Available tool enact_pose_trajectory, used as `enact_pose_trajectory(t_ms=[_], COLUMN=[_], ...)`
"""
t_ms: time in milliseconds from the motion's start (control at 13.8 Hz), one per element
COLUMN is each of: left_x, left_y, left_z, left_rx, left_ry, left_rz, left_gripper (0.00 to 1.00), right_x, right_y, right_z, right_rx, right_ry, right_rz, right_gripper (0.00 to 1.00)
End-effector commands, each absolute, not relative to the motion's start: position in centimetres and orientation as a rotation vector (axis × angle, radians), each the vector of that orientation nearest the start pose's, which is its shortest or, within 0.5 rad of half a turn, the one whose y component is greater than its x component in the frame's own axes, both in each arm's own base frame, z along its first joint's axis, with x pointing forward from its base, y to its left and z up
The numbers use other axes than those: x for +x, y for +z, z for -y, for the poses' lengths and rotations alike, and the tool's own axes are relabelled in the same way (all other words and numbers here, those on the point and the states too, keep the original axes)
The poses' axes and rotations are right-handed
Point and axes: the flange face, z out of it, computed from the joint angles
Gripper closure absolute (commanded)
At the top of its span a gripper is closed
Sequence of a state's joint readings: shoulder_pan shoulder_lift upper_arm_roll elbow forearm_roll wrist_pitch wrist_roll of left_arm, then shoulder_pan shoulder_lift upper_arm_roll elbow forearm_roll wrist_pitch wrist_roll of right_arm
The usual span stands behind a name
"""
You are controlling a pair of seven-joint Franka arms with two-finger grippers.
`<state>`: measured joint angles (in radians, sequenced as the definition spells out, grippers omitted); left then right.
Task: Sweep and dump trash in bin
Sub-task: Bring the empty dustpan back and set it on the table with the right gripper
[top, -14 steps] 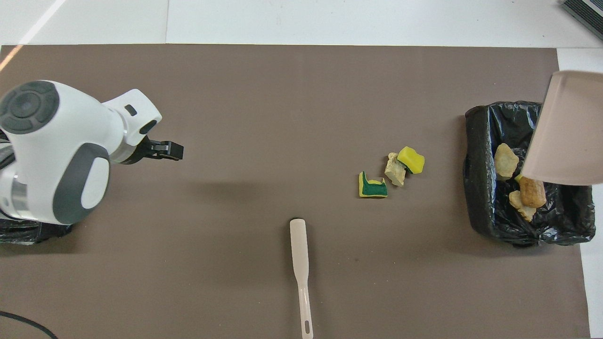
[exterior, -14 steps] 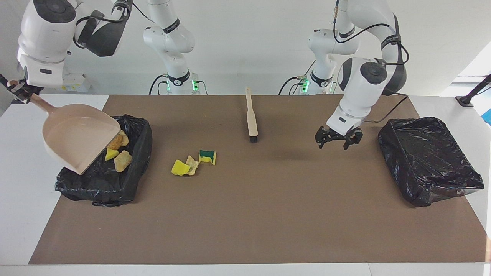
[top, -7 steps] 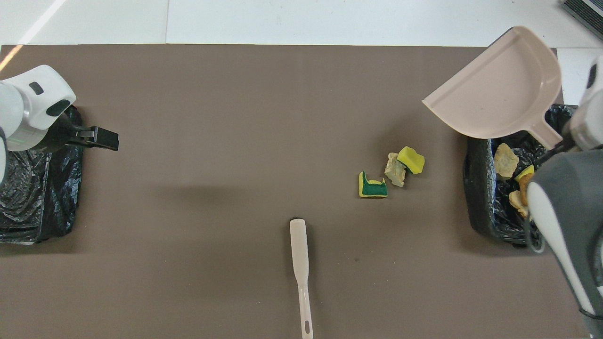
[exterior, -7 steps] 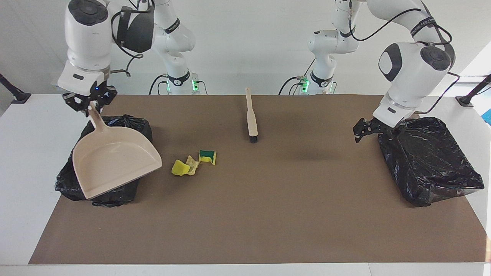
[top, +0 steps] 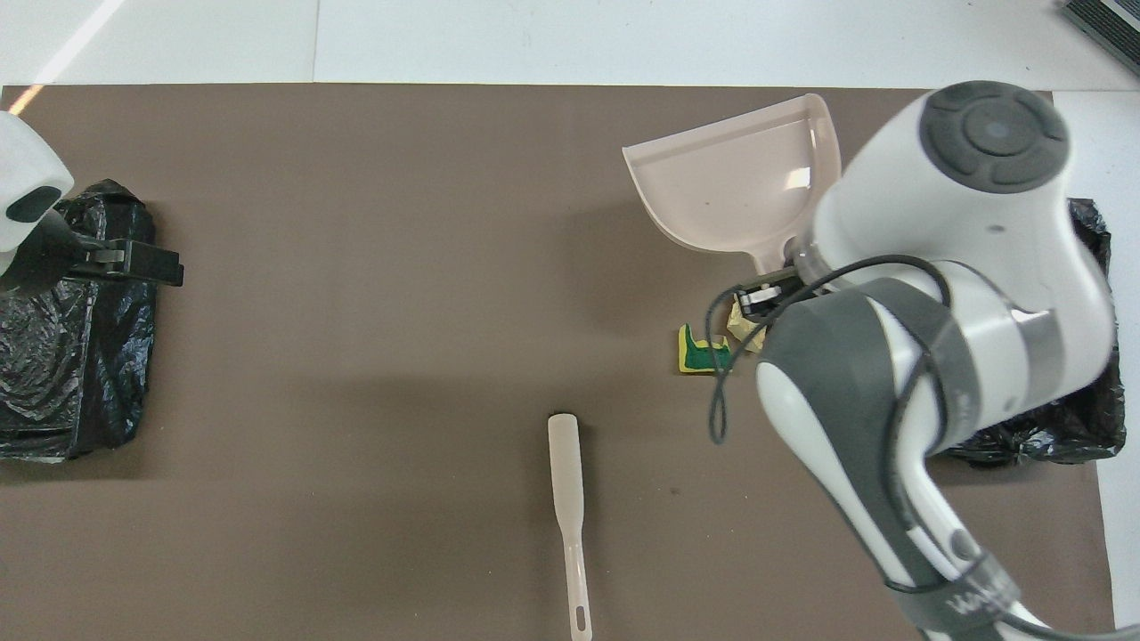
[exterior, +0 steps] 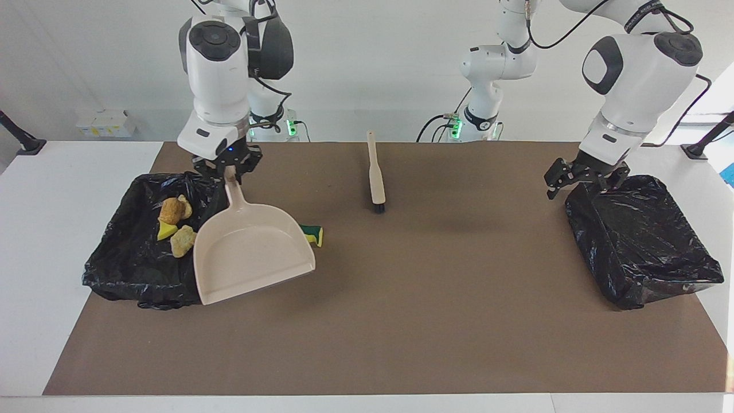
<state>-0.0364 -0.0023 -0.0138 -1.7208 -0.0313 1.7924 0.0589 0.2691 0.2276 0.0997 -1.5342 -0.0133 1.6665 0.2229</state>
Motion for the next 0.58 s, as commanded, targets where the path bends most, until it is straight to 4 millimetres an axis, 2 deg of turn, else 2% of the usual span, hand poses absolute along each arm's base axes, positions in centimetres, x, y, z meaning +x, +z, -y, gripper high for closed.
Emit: enact_pose_trajectory(t_ms=[0,145,217,362,434,506], left_x=[54.9,53.7,53.2,52.8,52.7,52.5], left_y=[60.1,61.2,61.5,61.5,61.5,61.6], left_z=[2.7,2.8,3.2,4.0,4.3,4.4], left_rx=[-3.168,-3.166,-3.166,-3.163,-3.164,-3.163], left_ry=[-0.106,-0.089,-0.062,-0.025,-0.024,-0.022], left_rz=[-0.183,-0.192,-0.203,-0.228,-0.233,-0.235], left_gripper=[0.0,0.0,0.0,0.0,0.0,0.0], right_x=[61.3,60.8,61.0,60.9,61.0,61.0], right_y=[47.9,44.7,42.7,38.5,37.1,36.9], right_z=[-28.5,-32.9,-33.8,-37.2,-38.3,-38.5], right_rx=[-3.036,-3.028,-3.032,-3.029,-3.027,-3.024], right_ry=[0.189,0.185,0.199,0.174,0.168,0.166], right_rz=[0.055,0.077,0.048,0.038,0.011,0.009], right_gripper=[1.0,1.0,1.0,1.0,1.0,1.0])
